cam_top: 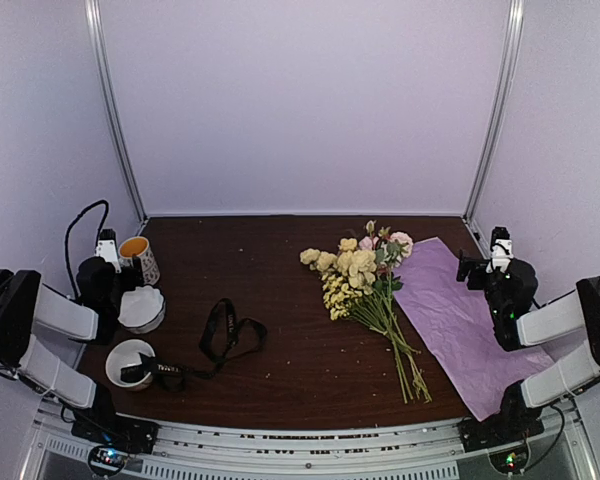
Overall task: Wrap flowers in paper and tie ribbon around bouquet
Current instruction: Pick up the folded wrapping paper from the center of the board.
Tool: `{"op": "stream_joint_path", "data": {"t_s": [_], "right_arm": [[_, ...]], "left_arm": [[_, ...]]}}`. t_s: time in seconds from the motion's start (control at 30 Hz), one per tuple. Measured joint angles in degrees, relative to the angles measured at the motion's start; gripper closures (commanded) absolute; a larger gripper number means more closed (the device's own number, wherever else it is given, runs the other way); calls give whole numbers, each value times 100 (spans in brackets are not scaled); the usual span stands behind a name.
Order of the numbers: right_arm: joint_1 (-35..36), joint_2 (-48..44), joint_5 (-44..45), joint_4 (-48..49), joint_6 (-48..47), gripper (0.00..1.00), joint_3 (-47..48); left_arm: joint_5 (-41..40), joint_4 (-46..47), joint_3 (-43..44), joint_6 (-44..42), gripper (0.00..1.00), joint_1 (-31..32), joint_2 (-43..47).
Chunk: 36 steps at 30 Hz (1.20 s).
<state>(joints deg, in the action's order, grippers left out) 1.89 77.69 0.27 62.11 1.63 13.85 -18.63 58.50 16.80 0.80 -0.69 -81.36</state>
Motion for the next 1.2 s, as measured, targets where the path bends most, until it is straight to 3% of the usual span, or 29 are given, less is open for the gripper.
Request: {"op": "stream_joint_path", "data": {"t_s": [0.2, 0.4, 0.5, 0.7, 0.9, 1.2], "right_arm": [[0, 0, 0, 0, 0, 0, 0], [0, -168, 140, -319, 35, 0, 31], [0, -667, 330, -1506, 114, 0, 483], [-2, -584, 562, -4522, 229, 1, 3051], [-162, 695, 693, -7567, 310, 2, 5243], [-938, 2319, -109, -9895, 240, 0, 6242]], "left_arm": [[9, -404, 146, -15, 2, 7, 85], [-223, -1958, 1241, -238, 2, 374, 437], [-262, -2608, 1711, -151, 2, 573, 756], [168, -3891, 2531, 162, 5, 1220, 1333], [876, -4857, 2973, 284, 12, 2310, 1561], [1604, -5956, 3287, 350, 13, 3141, 1080]]}}
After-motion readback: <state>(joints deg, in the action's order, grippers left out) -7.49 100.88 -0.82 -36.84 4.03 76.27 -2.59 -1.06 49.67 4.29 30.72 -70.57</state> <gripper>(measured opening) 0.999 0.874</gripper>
